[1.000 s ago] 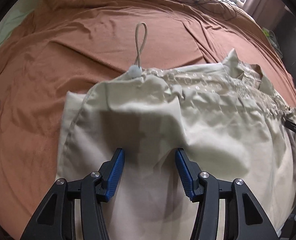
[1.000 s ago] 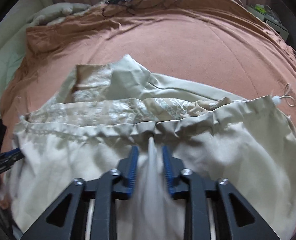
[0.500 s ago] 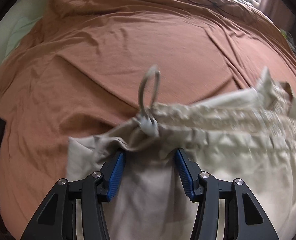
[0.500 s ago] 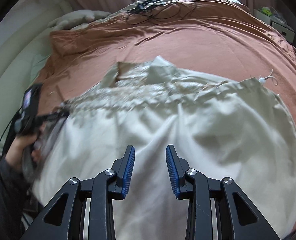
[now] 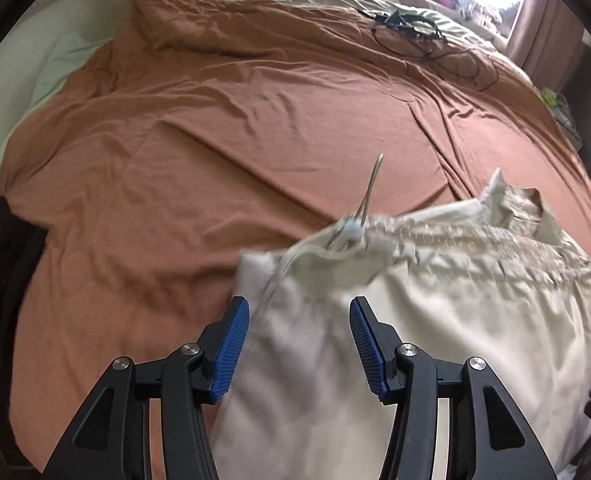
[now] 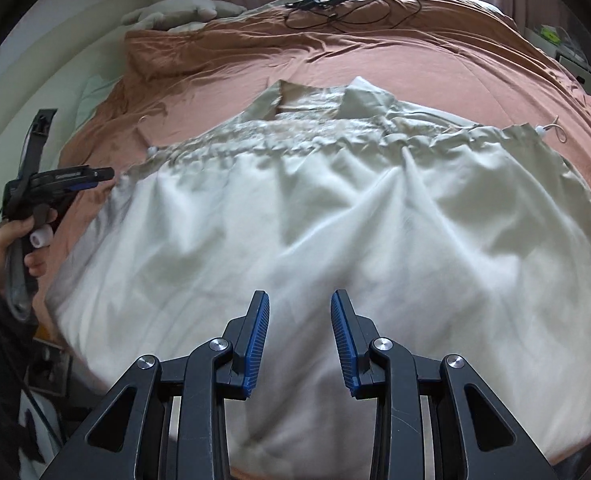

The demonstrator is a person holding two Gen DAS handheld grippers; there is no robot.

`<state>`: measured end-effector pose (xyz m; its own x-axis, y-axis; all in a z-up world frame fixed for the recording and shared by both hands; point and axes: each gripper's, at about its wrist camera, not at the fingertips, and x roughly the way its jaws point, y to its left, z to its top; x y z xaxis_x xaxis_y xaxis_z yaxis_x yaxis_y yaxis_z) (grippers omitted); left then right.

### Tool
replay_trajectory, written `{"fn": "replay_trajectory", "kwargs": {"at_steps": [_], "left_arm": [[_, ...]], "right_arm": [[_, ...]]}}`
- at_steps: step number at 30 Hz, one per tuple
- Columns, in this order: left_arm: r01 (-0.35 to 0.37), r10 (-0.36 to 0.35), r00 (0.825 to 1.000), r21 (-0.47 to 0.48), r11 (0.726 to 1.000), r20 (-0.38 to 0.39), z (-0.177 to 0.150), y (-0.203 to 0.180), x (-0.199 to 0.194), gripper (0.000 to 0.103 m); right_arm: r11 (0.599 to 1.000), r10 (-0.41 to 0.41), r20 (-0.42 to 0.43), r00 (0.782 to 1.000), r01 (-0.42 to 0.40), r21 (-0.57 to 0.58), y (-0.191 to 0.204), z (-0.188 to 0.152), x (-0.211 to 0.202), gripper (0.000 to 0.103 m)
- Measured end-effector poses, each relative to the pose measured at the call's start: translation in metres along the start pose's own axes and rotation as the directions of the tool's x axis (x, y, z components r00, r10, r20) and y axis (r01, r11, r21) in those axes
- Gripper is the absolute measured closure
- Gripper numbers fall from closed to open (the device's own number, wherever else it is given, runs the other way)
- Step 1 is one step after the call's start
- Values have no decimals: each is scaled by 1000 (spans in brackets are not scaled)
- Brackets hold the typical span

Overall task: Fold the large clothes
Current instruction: 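Move both grippers to the side edge of the folded jacket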

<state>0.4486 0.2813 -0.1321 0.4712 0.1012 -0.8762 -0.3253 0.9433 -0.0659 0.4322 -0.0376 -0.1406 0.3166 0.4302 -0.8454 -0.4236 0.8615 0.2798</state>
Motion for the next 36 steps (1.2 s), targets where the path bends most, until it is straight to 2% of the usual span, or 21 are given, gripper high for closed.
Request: {"fn": "replay_trajectory", "kwargs": {"at_steps": [5,8,17,19,20,22,24,29,31,33,36], "left_arm": [[57,-57,998,-40,998,6,-40,27,-23,49],[115,-116,993,-80,990,-7,-69,42,-33,49],[176,-178,984,-167,970,4,-146,70,-56,49],[172,-175,985,-175,969,-3,-159,74,-55,63],[179,-183,983,-183,967,-5,-163,76,-55,75],[194,-197,980,-199,960,5,-172,79,-58,81],[198,-201,980,-199,960,7,-178,80,-60,83],[216,-221,975,-232,949,1,-188,86,-60,82],[225,-233,973,-265,938,1,-191,90,-64,74],[246,-254,967,-292,924,11,-196,93,-69,54],[293,-291,955,-330,897,58,-207,96,-79,49]], "right_arm": [[1000,4,-3,1000,-5,-30,18,-20,-3,70],[999,8,-7,1000,-9,-35,27,-36,-4,70],[999,-30,-29,999,30,-17,29,-74,8,70],[999,-32,-28,999,32,-2,29,-79,8,70],[999,-34,-25,999,34,1,29,-81,6,70],[999,-33,-23,999,33,8,29,-85,3,70],[999,-33,-22,999,34,12,29,-88,1,70],[999,-27,-14,1000,27,44,23,-94,-7,70],[998,-23,-6,1000,23,50,23,-95,-13,70],[999,-13,15,1000,13,47,24,-95,-21,70],[999,-20,33,999,19,35,29,-93,-27,70]]}}
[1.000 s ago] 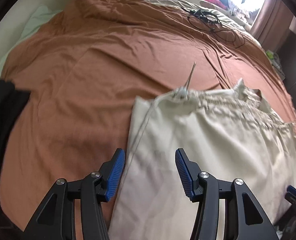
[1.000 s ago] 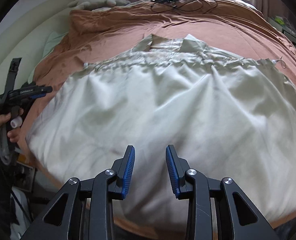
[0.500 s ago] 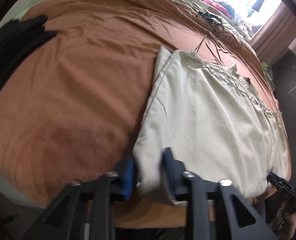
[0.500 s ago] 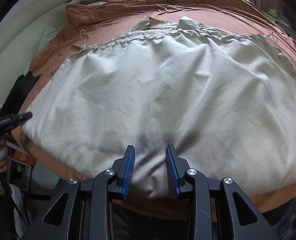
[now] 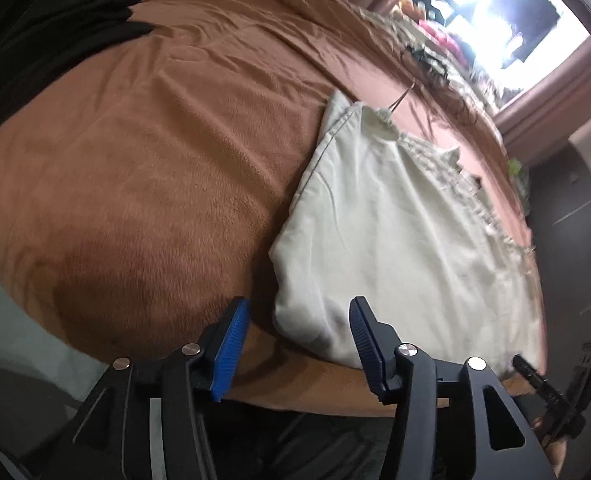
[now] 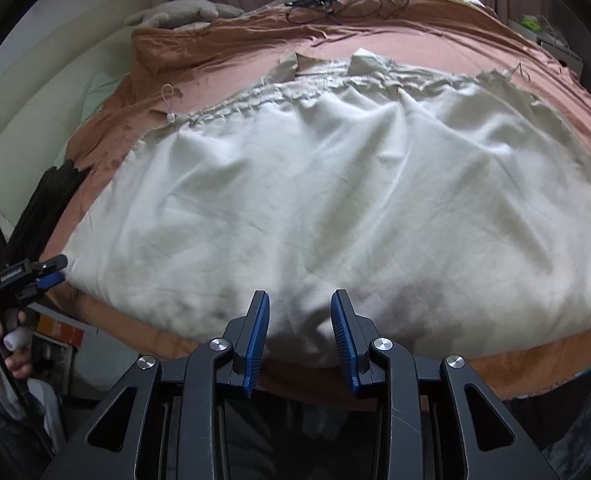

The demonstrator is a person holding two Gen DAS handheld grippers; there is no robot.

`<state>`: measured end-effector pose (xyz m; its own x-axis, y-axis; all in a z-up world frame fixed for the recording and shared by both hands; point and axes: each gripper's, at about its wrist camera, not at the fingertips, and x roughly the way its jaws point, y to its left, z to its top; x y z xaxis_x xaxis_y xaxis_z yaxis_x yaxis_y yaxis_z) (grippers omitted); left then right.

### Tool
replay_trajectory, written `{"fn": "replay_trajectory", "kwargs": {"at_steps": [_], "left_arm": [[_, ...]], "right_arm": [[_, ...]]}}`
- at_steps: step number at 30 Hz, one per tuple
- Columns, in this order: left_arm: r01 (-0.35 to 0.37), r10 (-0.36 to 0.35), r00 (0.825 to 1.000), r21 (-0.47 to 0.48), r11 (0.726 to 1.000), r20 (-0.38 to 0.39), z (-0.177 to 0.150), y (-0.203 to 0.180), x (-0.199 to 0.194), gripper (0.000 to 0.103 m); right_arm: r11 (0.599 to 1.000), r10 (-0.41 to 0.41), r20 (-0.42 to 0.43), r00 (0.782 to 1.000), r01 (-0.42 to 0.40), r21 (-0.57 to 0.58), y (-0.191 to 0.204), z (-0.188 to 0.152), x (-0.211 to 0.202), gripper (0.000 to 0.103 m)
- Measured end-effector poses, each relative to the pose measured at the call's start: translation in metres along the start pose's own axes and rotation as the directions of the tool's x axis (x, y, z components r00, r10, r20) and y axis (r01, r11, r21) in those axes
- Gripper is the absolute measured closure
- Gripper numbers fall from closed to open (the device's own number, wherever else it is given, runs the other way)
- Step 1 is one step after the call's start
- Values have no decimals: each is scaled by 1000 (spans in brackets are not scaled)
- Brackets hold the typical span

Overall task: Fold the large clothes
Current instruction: 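Move both grippers to the side edge of the folded jacket, then grasp the jacket's side edge with the left gripper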

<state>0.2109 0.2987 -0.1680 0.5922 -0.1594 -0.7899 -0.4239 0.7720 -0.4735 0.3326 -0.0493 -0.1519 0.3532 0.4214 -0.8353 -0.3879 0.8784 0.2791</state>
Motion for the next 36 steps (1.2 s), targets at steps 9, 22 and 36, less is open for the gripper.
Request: {"fn": "replay_trajectory", "kwargs": {"at_steps": [9,22,36], "left_arm": [[83,-85,996,-116,990,-12,-11,11,21,49],[119,-117,993,-216,969,25,0,12,35,49],[97,-88,995,-317,943,43,-8,17,31,55]], "right_arm": [[997,-74,-46,996,74,-10,4,-2,15,70],[993,-117,-101,988,117,-3,-3,47,70,70],[990,-139,-117,983,140,-4,-4,137,122,70]]}}
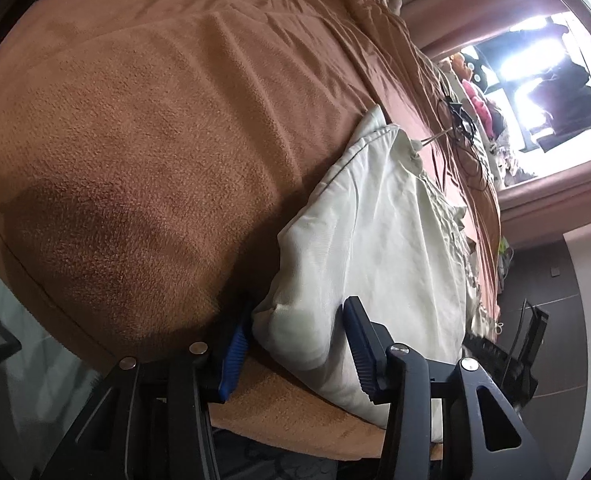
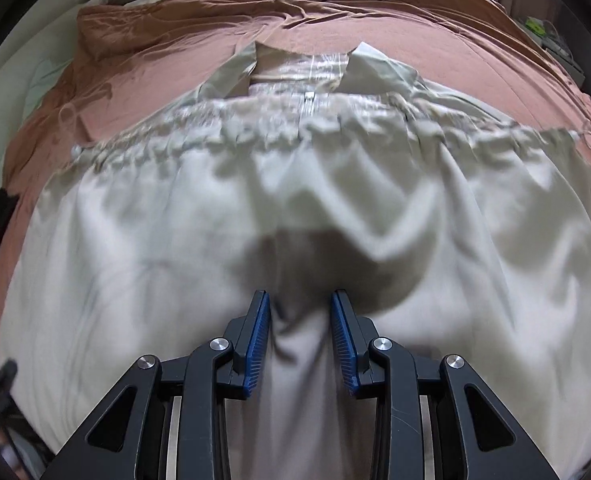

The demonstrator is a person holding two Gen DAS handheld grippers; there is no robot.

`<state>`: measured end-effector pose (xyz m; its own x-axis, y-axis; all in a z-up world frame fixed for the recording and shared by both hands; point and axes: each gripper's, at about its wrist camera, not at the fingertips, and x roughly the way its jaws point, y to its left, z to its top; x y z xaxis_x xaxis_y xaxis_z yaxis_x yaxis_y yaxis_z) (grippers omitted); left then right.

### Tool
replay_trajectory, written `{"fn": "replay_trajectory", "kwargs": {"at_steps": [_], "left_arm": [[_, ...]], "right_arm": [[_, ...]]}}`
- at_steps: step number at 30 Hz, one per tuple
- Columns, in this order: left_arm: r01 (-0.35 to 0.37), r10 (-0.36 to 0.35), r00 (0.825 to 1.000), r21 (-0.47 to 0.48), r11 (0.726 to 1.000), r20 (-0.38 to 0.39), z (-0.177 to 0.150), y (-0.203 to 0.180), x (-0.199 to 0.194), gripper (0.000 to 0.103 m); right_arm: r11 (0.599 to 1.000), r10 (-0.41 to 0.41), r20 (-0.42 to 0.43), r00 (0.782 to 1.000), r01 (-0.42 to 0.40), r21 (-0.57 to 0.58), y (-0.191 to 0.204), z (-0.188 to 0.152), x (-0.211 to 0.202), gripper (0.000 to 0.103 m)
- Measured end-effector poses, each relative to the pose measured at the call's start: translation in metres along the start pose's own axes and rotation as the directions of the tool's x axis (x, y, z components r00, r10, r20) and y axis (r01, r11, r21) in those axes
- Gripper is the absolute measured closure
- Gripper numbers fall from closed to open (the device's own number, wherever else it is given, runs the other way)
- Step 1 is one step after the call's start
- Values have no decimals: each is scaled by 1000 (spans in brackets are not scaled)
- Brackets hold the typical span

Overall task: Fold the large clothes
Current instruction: 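Grasp the jacket's side edge with the left gripper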

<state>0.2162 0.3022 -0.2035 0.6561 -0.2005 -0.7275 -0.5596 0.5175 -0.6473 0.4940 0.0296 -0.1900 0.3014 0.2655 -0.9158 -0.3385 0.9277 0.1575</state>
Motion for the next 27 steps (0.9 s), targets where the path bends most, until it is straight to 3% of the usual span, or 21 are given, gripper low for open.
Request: {"fn": "replay_trajectory", "kwargs": {"at_steps": [13,17,20,23,27], "left_arm": [[-75,75,997,-22,997,-11,-1,-8,3,55],[-101,101,995,-30,994,-20,0,-10,4,58],[-122,121,992,-42,992,-22,1,-10,5,66],[-55,53,998,-77,996,-35,3,-7,1,82],[44,-43,999,-73,996,6,4,-14,-17,85]], "right_arm": [[1000,-16,-7,1000,16,20,-7,71,40,80],[999,-6,-13,1000,7,40,-9,86,49,80],[998,25,-33,999,-23,51,-15,93,46,80],[994,81,-26,996,-79,76,-23,86,25,80],[992,115,15,993,-116,56,-25,59,-11,80]]}}
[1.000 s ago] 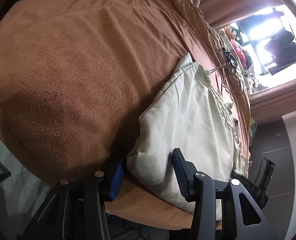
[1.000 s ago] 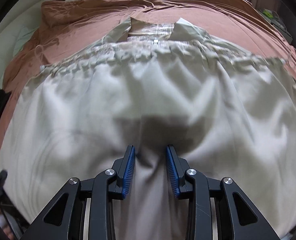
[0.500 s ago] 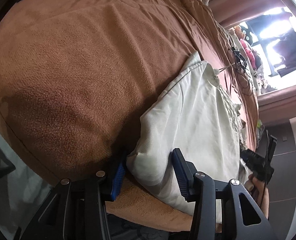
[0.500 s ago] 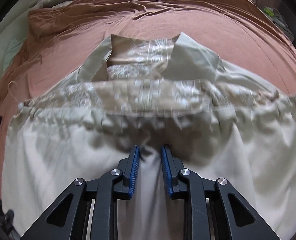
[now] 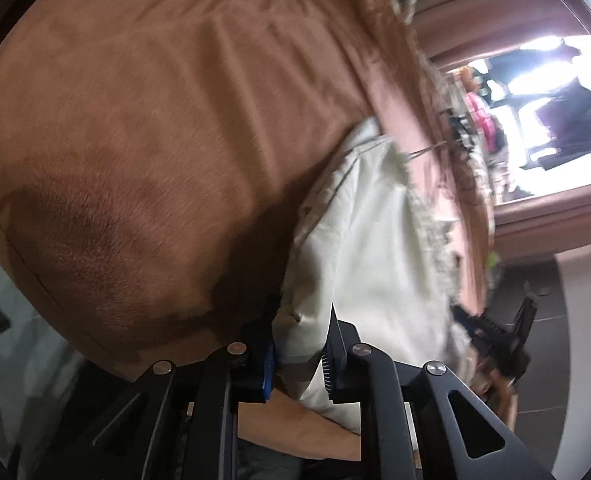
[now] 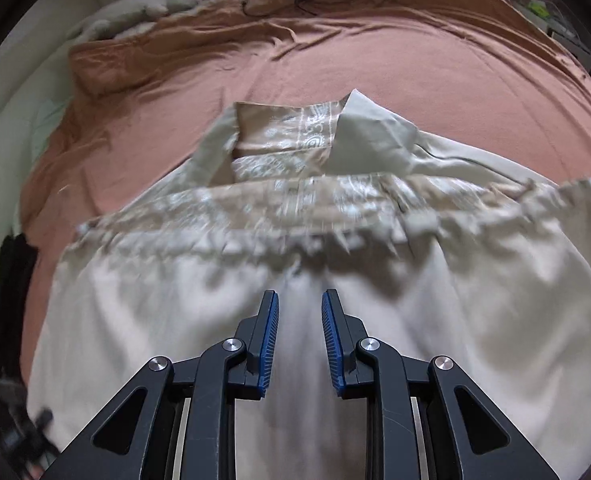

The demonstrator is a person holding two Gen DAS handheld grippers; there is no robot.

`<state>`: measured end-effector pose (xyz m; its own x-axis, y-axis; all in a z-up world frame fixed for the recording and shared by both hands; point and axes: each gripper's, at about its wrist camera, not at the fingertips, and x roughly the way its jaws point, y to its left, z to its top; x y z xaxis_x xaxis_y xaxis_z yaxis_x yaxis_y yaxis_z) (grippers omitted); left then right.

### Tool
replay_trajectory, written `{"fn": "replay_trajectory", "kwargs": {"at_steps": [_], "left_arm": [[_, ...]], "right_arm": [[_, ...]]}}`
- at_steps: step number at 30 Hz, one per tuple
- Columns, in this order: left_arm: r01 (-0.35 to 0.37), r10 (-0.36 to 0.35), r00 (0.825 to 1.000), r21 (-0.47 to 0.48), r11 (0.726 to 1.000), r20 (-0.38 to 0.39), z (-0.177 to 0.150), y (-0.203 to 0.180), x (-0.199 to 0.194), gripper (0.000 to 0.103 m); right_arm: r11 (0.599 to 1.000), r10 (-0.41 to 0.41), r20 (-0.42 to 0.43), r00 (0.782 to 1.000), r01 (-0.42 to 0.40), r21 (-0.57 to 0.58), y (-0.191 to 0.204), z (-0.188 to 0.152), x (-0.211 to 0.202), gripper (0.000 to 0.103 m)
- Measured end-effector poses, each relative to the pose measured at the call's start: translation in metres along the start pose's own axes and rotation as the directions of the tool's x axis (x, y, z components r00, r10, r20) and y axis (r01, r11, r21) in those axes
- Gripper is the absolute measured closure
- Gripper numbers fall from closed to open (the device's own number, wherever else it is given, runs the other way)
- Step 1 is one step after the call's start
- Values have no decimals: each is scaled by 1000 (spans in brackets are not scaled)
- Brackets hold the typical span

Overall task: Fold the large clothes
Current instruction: 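Grasp the jacket's side edge with the left gripper, then lift the side edge with the left gripper and fold it over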

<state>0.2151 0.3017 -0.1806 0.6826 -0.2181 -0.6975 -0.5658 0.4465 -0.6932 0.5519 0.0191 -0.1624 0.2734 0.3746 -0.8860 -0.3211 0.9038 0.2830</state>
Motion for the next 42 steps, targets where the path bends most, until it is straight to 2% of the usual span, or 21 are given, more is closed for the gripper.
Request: {"fn": "replay_trajectory", "kwargs": {"at_steps": [5,12,18,23,26,28,33,42], "left_arm": [[105,-107,994,50,993,30,0,-30,-22,87],[178,-186,982,161,971,39,-2,-87,-38,88],[230,-243,970,233,945,28,-5,-129,-47,89],[266,-281,960,278,923,17,-9,-162,-53,90],[276,-293,956,310,910,6,-14,-189,-53,90],[280,-299,954,354,893,0,-21,-213,-55,90],[302,-320,947,428,852,-30,-39,-266,-55,90],[315,-308,946,536,784,-105,-78,-355,-27,90]], "right_arm": [[998,62,19,998,-61,-24,4,-49,-38,80],[992,129,31,991,-129,-19,3,-114,-66,80],[992,128,39,991,-128,-5,3,-165,-71,80],[993,121,25,992,-121,5,0,-194,-41,79],[983,164,46,985,-167,70,-12,-198,-37,79],[980,183,38,982,-185,75,-14,-196,-37,80],[952,281,39,959,-284,118,-30,-197,-47,80],[930,303,182,935,-332,158,-85,-208,-108,80]]}}
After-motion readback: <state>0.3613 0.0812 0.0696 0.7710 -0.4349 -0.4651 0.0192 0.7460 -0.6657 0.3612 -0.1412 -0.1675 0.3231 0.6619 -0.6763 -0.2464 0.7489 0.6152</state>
